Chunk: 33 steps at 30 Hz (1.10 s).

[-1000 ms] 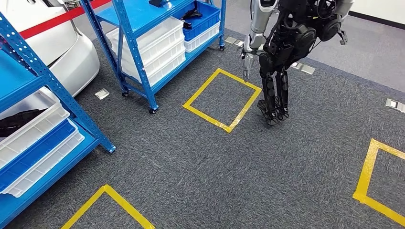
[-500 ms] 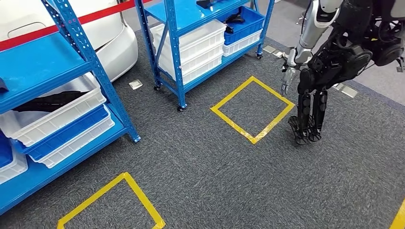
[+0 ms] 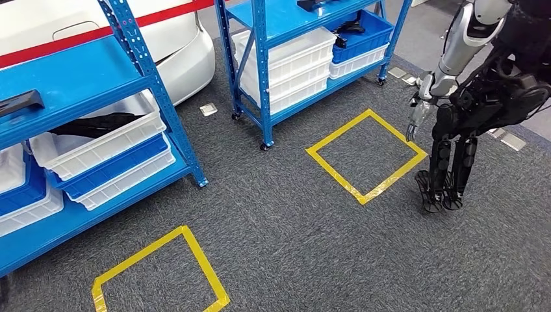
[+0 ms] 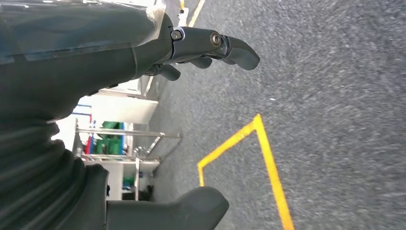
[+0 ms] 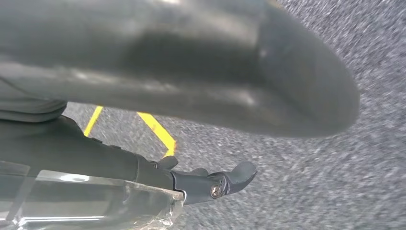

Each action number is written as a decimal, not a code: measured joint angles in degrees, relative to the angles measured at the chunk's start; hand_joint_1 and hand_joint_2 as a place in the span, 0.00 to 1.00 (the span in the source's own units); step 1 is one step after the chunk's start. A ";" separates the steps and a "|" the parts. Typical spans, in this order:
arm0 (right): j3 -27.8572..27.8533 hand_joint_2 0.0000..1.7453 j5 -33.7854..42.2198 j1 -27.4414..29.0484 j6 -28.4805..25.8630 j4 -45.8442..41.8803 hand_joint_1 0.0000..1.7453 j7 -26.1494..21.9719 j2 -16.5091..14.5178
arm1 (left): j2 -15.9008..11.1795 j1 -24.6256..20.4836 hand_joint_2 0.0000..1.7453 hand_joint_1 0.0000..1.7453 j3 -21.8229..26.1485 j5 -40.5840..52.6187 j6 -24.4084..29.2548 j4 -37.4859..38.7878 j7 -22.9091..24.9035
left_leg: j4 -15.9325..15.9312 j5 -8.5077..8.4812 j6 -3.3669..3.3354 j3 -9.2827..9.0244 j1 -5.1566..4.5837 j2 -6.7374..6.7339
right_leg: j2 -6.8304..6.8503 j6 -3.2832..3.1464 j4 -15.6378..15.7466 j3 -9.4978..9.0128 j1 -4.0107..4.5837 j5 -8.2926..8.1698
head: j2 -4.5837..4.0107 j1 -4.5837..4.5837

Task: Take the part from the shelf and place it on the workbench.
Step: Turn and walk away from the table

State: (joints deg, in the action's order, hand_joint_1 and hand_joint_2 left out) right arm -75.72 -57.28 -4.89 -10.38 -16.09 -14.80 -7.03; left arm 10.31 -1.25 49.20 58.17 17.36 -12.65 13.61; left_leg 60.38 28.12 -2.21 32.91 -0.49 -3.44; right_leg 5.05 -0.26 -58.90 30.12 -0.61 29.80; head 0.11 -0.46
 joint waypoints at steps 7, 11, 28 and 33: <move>0.18 0.00 -0.40 -0.51 0.22 0.00 0.00 -0.04 -0.36 | -0.04 -0.47 1.00 0.00 0.06 0.04 0.19 -0.14 0.18 | -2.23 -0.34 -0.69 -0.80 -0.71 0.37 | 2.48 1.16 0.89 -1.82 -0.37 0.18 | 0.00 -0.04; 0.25 0.00 -0.47 -0.55 0.24 0.01 0.00 -0.08 -0.33 | 0.01 -0.45 1.00 0.00 0.13 0.05 0.20 -0.14 0.30 | -3.27 -1.06 -1.12 -1.47 -0.39 1.07 | 1.30 1.18 -0.16 -1.37 -0.12 0.78 | 0.00 -0.04; 0.85 0.00 -1.39 0.22 1.36 0.06 0.00 -1.69 0.46 | 1.03 0.03 1.00 0.00 0.81 2.13 0.40 -0.16 1.23 | 11.18 4.54 2.04 6.25 1.22 3.52 | -1.84 -0.28 1.57 -0.43 -0.52 -0.83 | 0.00 -0.25; 0.86 0.00 -0.76 -0.15 0.49 0.04 0.00 -0.85 0.62 | 1.01 -0.41 1.00 0.00 1.00 3.07 0.16 -0.20 0.61 | -2.41 -0.65 0.71 -1.00 0.50 -0.53 | 0.76 1.15 1.83 -1.98 -0.18 0.19 | 0.00 -0.12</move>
State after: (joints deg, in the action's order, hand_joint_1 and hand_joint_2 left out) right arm -74.87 -58.04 -5.04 -9.90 -16.04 -15.64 -6.41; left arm 11.32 -1.66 50.20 61.24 17.53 -12.85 14.22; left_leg 57.97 27.48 -1.50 31.91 0.00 -3.97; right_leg 5.81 0.89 -57.07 28.13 -0.79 29.99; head 0.11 -0.58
